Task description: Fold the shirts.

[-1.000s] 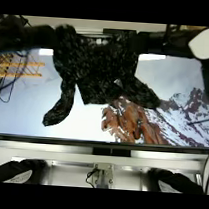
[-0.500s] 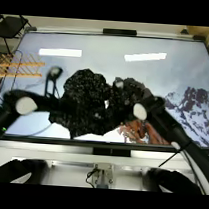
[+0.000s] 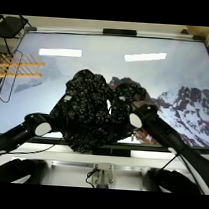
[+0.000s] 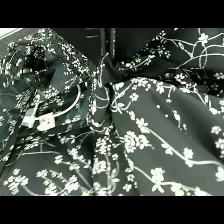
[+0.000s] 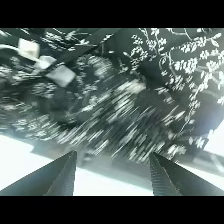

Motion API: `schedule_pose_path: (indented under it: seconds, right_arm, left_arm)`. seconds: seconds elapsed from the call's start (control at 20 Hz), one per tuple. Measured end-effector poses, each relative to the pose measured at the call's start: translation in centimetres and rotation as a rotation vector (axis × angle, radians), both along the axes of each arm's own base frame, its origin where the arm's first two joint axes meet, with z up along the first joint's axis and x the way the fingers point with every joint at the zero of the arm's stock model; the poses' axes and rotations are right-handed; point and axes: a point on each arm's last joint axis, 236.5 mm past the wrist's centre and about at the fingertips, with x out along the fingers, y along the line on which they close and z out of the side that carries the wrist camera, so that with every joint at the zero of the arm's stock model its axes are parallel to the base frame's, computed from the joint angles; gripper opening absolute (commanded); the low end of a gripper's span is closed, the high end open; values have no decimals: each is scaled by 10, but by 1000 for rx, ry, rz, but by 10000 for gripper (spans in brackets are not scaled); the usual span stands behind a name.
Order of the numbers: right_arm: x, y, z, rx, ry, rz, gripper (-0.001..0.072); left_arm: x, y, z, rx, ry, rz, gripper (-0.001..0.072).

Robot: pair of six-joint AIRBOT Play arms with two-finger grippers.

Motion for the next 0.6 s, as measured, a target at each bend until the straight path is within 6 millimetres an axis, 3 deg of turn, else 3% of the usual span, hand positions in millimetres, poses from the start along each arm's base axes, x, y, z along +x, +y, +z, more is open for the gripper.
schedule_pose_path:
  seconds: [0.2,0.6]
  right_arm:
    - [8,7,16,6,15,-124,566]
    - [6,1,-34,-145,160,-228,566]
  left_arm:
    - [-2,-1,-2,-3,1,-3,45]
    - [-2,-2,-2,-1,-11,-22,45]
